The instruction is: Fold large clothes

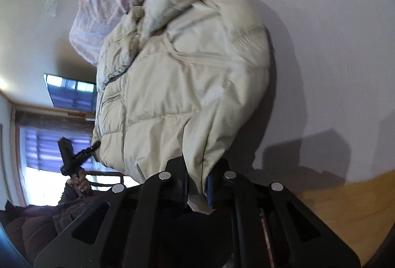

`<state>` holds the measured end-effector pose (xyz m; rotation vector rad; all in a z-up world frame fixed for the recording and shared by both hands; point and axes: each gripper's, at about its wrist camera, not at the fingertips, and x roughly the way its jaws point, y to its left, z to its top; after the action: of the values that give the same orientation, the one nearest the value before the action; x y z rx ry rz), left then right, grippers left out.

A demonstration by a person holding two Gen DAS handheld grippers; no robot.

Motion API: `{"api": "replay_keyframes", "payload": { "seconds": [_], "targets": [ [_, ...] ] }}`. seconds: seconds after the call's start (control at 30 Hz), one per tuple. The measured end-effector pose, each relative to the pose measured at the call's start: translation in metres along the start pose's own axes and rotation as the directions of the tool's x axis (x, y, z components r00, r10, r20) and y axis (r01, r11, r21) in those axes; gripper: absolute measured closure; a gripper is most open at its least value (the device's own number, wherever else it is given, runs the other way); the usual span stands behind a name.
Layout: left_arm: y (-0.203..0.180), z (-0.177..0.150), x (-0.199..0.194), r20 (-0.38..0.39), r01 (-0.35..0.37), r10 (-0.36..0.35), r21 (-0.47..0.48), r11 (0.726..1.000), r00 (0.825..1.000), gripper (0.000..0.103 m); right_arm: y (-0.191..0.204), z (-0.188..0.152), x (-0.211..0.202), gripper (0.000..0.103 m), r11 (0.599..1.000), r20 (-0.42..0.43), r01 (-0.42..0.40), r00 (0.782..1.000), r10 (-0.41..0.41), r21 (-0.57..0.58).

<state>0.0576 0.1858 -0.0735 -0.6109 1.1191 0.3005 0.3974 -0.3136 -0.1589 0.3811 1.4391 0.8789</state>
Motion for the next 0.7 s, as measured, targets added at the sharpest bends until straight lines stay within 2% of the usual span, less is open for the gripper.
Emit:
{"api": "replay_keyframes", "payload": {
  "seconds": [0.17, 0.33, 0.53, 0.7],
  "targets": [
    [-0.019, 0.004, -0.016, 0.06, -0.1, 0.098, 0.031, 0.995, 0.993, 0.091, 0.024, 0.02, -0.011, 0.093, 0.992, 0.031, 0.008, 1.0, -0.004, -0.122],
    [-0.038, 0.011, -0.034, 0.127, -0.183, 0.175, 0.053, 0.982, 0.976, 0.091, 0.04, 0.041, -0.022, 0.093, 0.982, 0.088, 0.023, 0.996, -0.007, -0.189],
    [-0.055, 0.033, -0.054, 0.195, -0.231, 0.211, 0.085, 0.969, 0.958, 0.091, 0.057, 0.068, -0.029, 0.093, 0.976, 0.176, 0.079, 0.983, -0.043, -0.202],
    [-0.069, 0.066, -0.068, 0.261, -0.251, 0.211, 0.13, 0.959, 0.942, 0.091, 0.072, 0.094, -0.031, 0.093, 0.975, 0.268, 0.124, 0.961, -0.072, -0.185]
  ]
}}
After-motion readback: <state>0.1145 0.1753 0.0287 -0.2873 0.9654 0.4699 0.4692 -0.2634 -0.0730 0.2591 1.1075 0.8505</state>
